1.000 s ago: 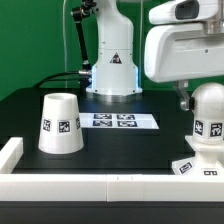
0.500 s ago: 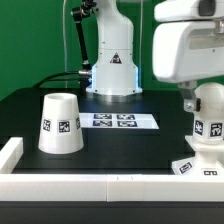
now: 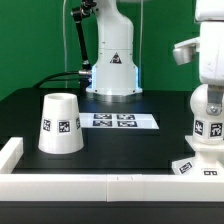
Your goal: Assemble lamp
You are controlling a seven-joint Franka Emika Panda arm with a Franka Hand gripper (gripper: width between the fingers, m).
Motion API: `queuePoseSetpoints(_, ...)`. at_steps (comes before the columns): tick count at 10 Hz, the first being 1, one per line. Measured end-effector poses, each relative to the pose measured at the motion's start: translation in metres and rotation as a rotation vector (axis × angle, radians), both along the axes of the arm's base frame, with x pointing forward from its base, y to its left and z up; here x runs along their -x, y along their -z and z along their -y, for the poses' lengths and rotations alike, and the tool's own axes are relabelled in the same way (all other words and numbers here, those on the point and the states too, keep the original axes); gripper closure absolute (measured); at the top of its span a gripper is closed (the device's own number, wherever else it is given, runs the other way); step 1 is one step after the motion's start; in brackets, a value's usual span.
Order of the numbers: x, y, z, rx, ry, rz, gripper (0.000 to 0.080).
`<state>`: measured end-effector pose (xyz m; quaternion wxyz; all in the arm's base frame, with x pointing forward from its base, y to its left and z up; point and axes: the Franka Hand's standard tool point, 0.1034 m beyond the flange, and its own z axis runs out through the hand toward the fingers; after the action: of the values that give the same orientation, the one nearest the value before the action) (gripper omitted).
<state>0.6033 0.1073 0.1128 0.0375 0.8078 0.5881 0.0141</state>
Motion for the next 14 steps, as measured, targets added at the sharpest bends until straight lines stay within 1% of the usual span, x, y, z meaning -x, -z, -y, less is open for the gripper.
queuePoseSetpoints(2,-0.003,0.001,0.001,0.05,-0.172,-0.013,0.0101)
queuePoseSetpoints(4,-0.003,0.0,0.001,0.063,-0.248,-0.014,0.0101)
queuePoseSetpoints(6,-0.003,0.001,0.004,0.062,-0.235,-0.015,0.0101)
queuePoseSetpoints(7,-0.003,0.001,0.007,0.063,-0.229,-0.017,0.0212)
queuePoseSetpoints(11,-0.004,0.001,0.009,0.057,-0.178,-0.012,0.0222)
queuePoseSetpoints(12,-0.002,0.001,0.014,0.047,-0.091,-0.004,0.0222)
queuePoseSetpoints(14,0.0,0.001,0.013,0.019,0.178,0.022,0.0222)
